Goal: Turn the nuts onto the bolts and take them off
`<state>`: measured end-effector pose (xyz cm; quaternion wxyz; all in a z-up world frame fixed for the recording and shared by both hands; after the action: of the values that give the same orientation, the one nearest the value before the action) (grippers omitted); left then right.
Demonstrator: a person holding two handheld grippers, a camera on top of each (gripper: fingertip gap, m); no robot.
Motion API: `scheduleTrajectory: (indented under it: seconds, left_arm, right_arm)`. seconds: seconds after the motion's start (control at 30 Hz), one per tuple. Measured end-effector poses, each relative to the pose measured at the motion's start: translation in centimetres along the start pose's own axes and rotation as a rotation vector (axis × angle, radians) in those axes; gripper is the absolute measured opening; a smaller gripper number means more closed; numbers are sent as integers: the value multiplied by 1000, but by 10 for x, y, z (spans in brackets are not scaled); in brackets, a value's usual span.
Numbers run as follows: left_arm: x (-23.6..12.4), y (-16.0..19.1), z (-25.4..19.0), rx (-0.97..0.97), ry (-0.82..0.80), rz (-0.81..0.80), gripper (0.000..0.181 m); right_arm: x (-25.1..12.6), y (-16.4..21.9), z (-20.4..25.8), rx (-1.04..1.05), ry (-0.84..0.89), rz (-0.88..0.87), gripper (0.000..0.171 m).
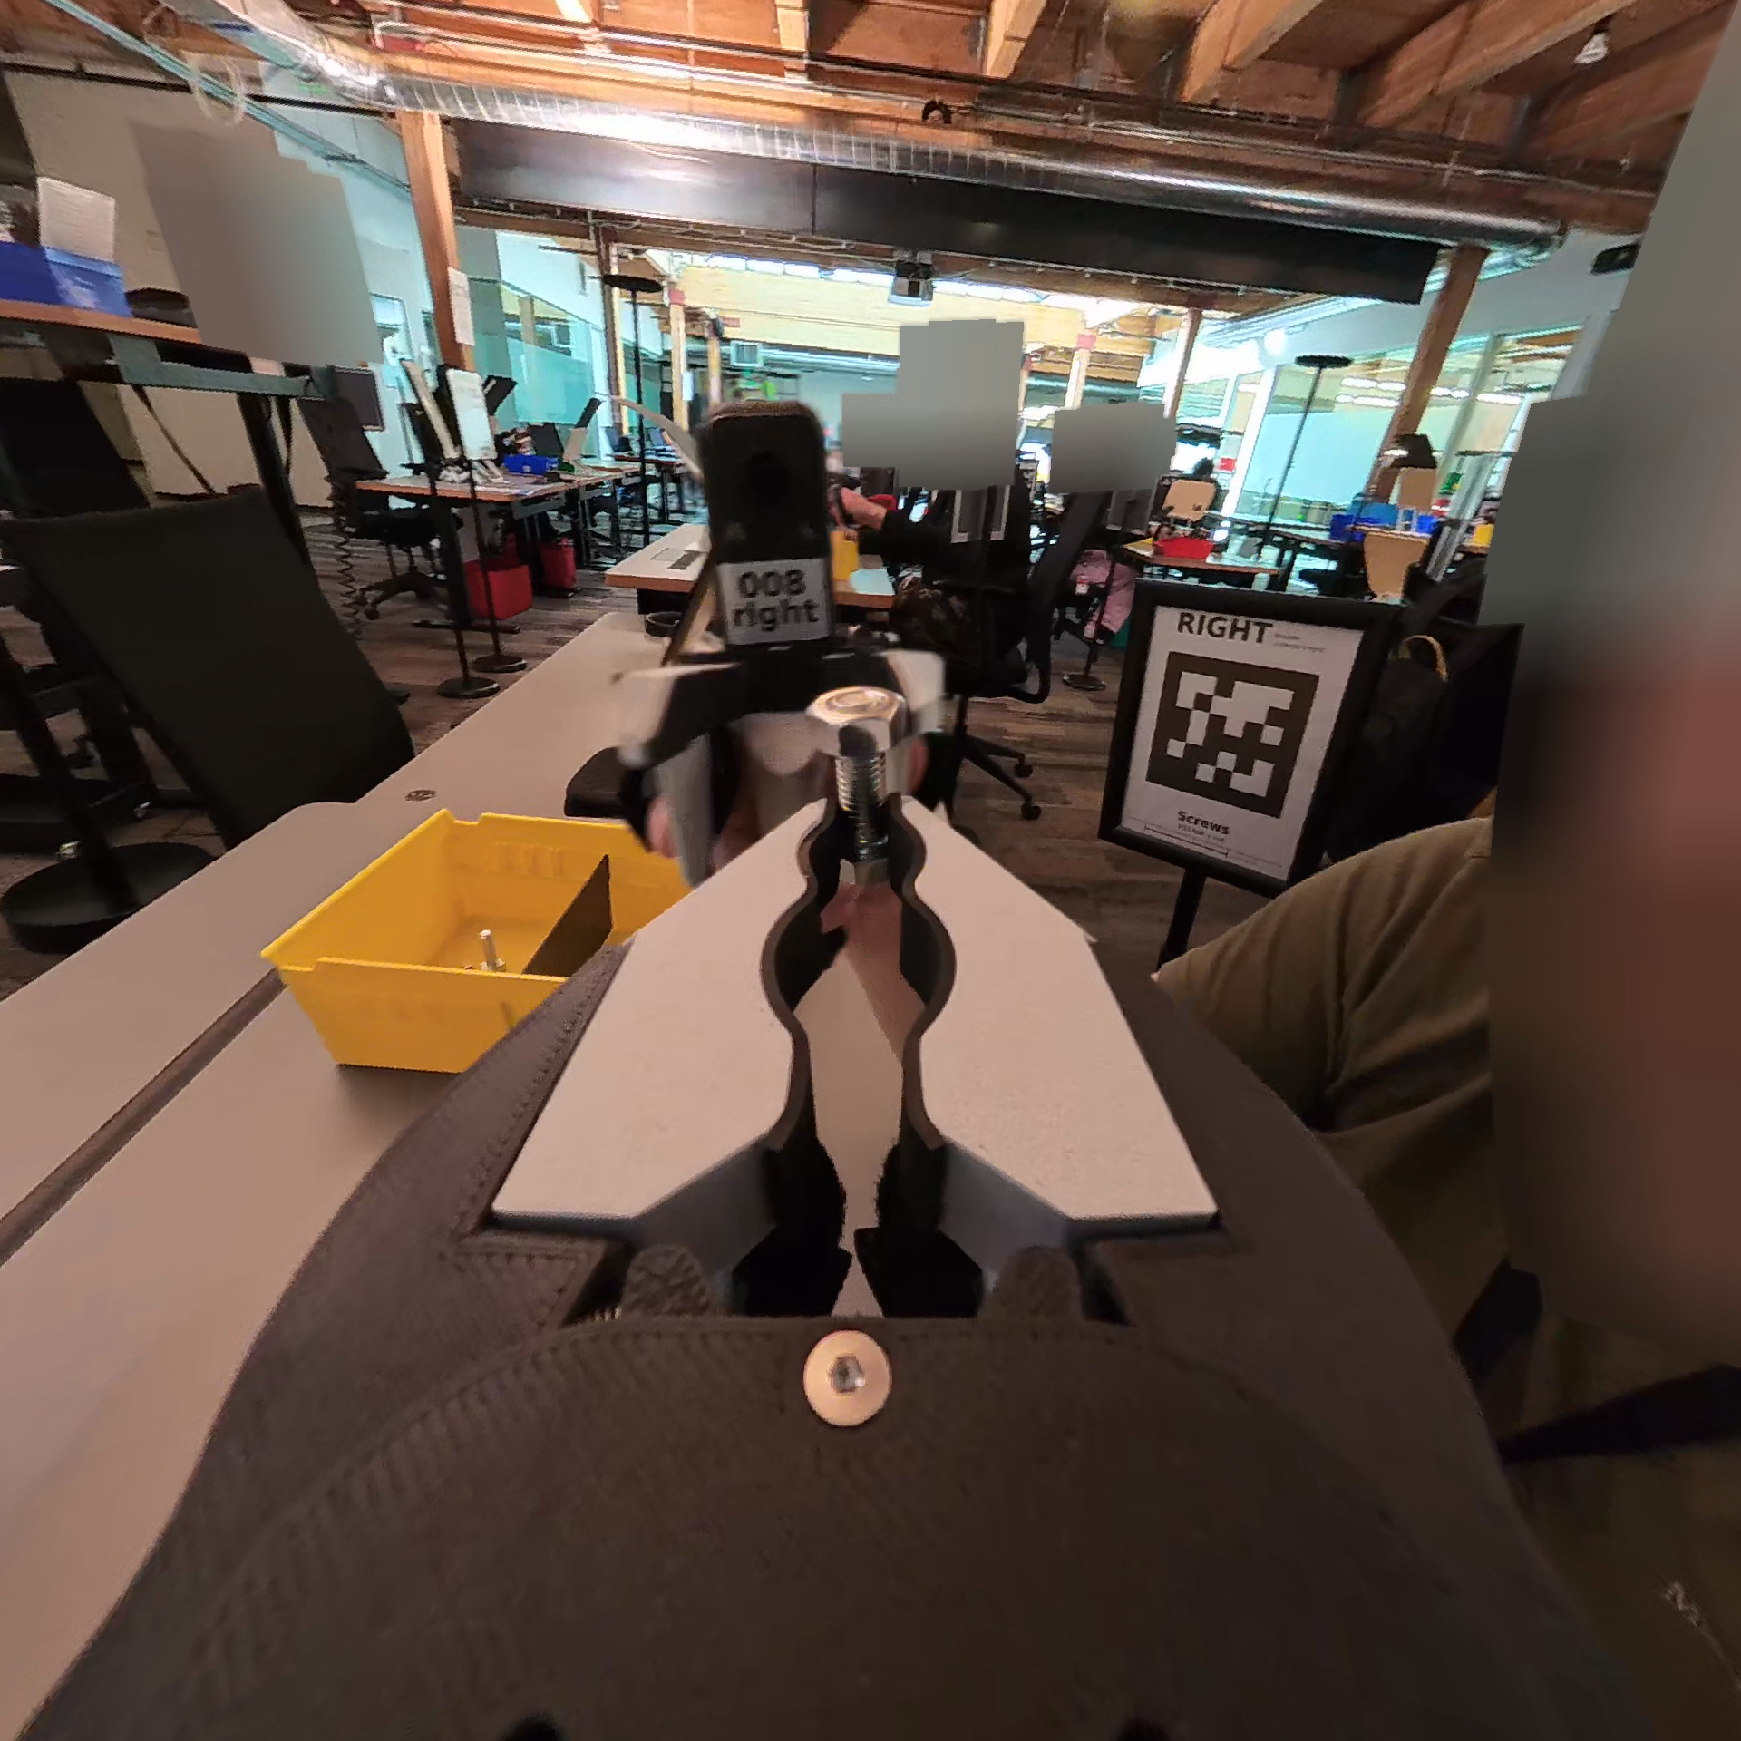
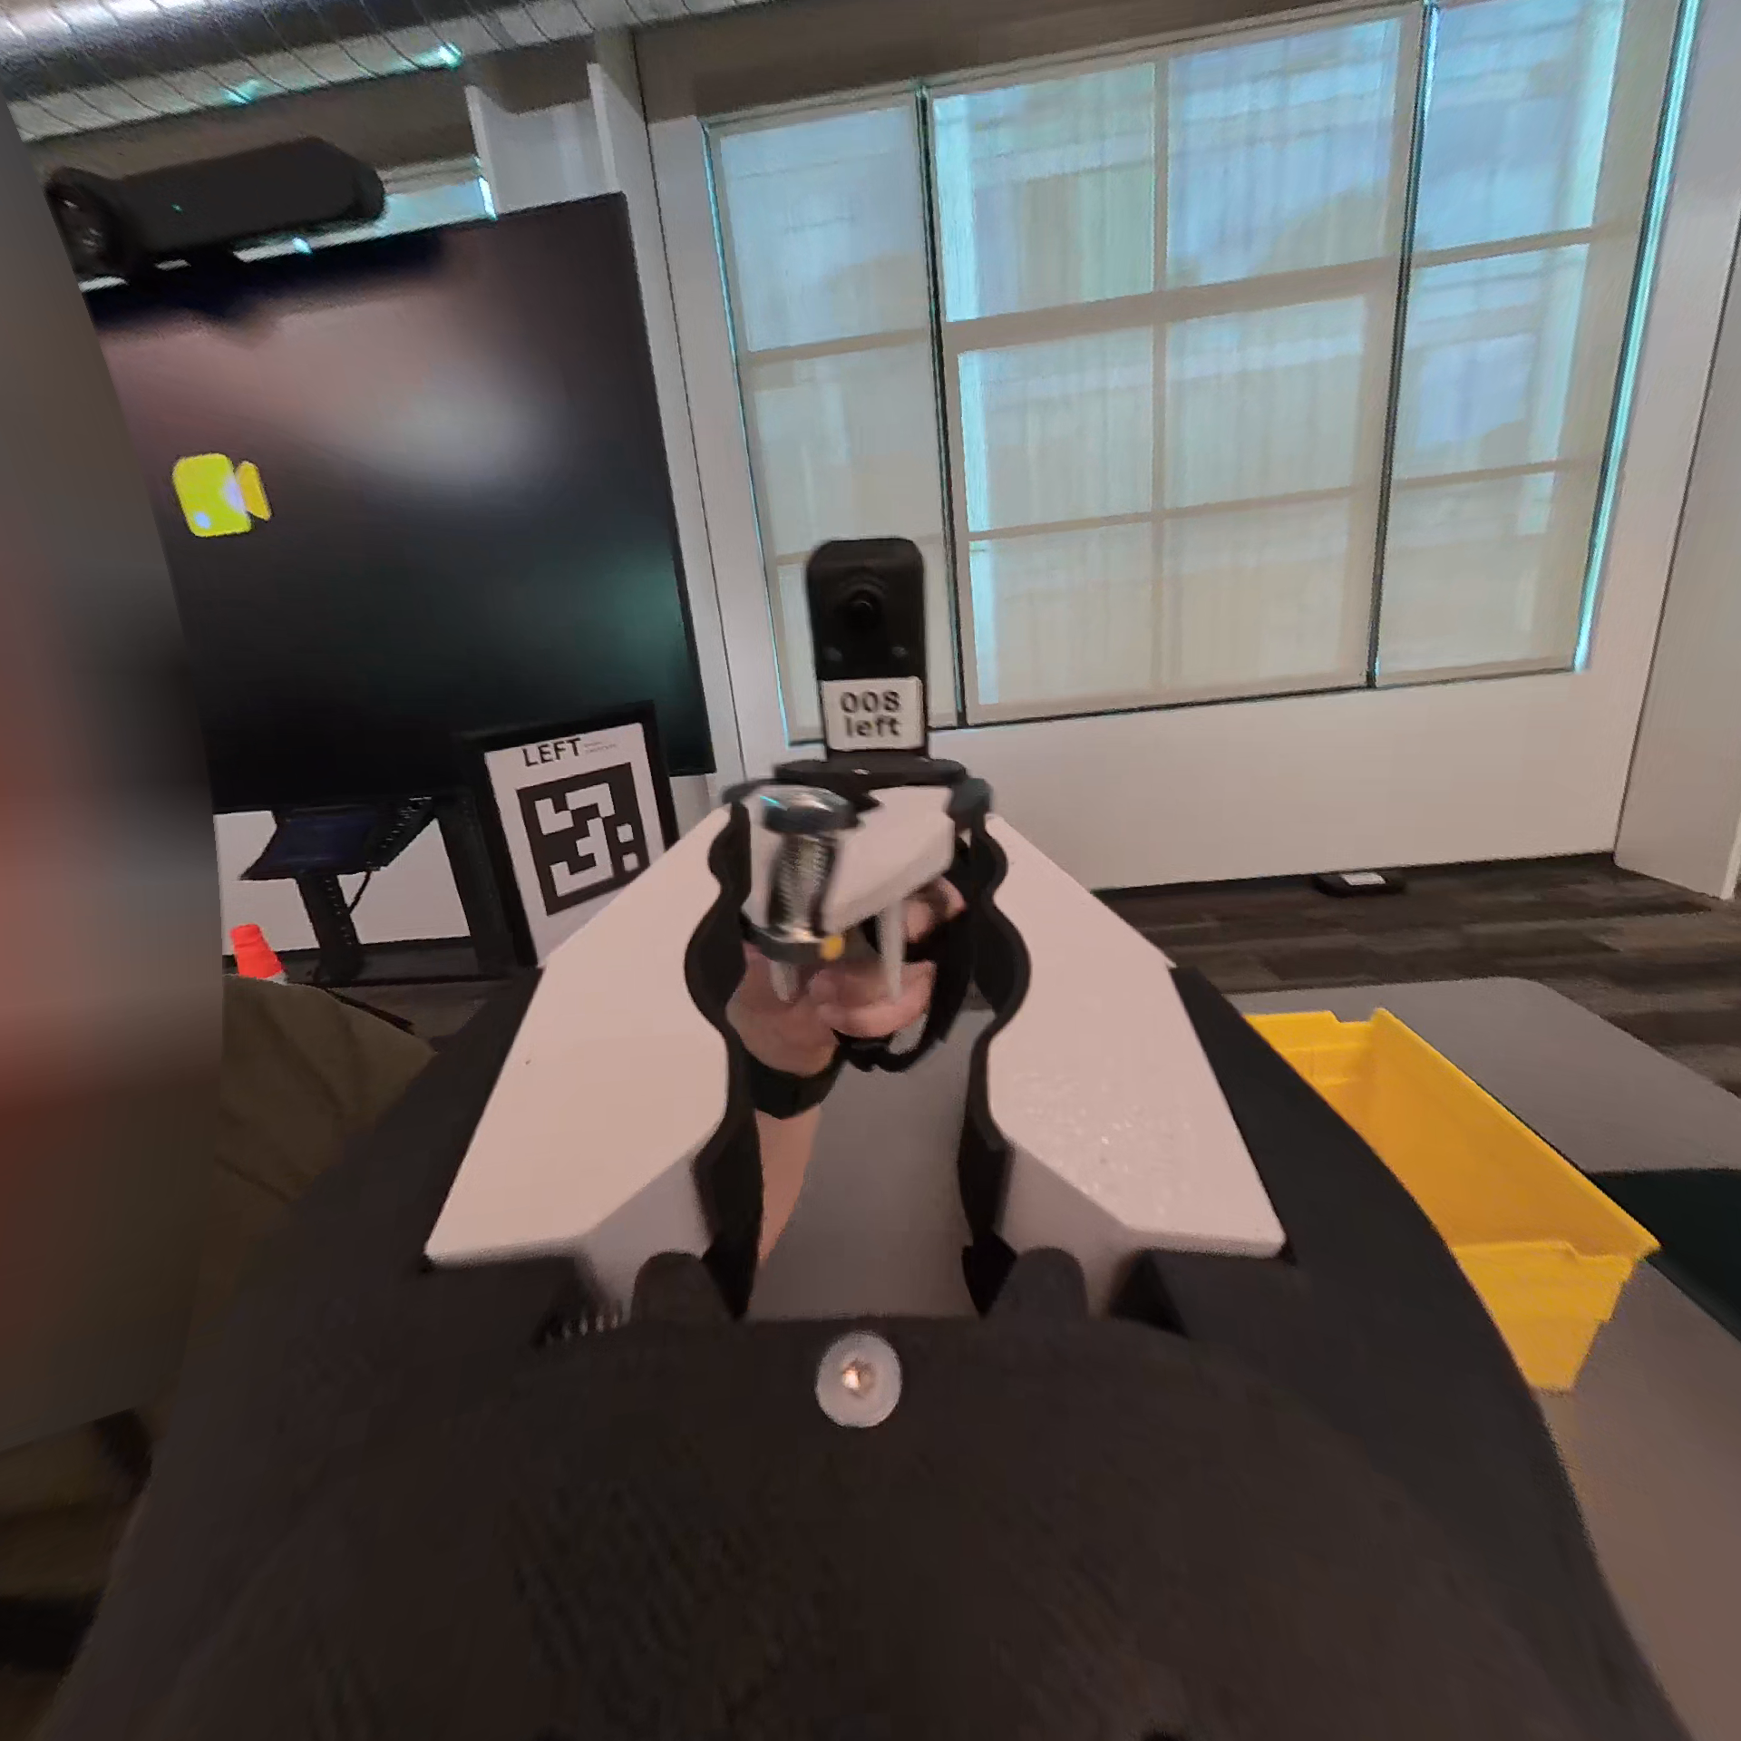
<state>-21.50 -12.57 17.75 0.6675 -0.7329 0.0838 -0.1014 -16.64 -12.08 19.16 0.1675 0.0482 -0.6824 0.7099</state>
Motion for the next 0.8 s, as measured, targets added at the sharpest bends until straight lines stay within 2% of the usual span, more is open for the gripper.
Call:
scheduleTrajectory:
  seconds: [0.03, 0.1, 0.2, 0.33, 0.43, 0.47, 0.53, 0.6, 0.73, 0.8]
  left_arm:
    - [0, -1, -2, -1, 9, -1, 7]
    - [-3, -3, -5, 1, 24, -14, 7]
    - [-7, -7, -11, -23, 68, -36, 7]
    - [-4, -3, -5, -2, 17, -9, 7]
    - [-1, -2, -7, -7, 34, -3, 7]
    - [-1, -1, -6, -3, 23, 0, 7]
    - [-3, -3, -8, 0, 30, -13, 7]
    - [-5, -6, -11, -13, 57, -24, 7]
    - [-2, -2, -5, 13, 4, 2, 7]
    - [0, 0, -6, 6, 13, 8, 7]
  right_arm:
    - [-2, 2, -4, 17, -2, 3, 51]
    - [-12, -2, -14, 77, 7, -41, 38]
    - [-16, -3, -16, 27, 48, -21, 43]
    - [1, -9, 14, -15, -55, -49, 46]
    - [2, 0, 2, -3, -11, -10, 50]
    - [-1, 0, -2, 28, -28, -26, 50]
    - [-12, -3, -13, 90, -11, -66, 39]
    - [-16, -7, -14, 77, -6, -82, 39]
    - [2, -3, 9, -26, -34, -18, 51]
    - [8, 0, 10, -32, -33, -11, 51]
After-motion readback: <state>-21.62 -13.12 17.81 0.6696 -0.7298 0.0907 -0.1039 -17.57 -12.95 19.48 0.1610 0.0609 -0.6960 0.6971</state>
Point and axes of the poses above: each gripper's, where its closed fingertips meet, x out along the fingers, y out of its underside, z = x × y across the jaws, the point moved 3 cm from there along -x, back along the fingers, and after that the axes turned 8 degrees about -y, right-handed, at the moved point
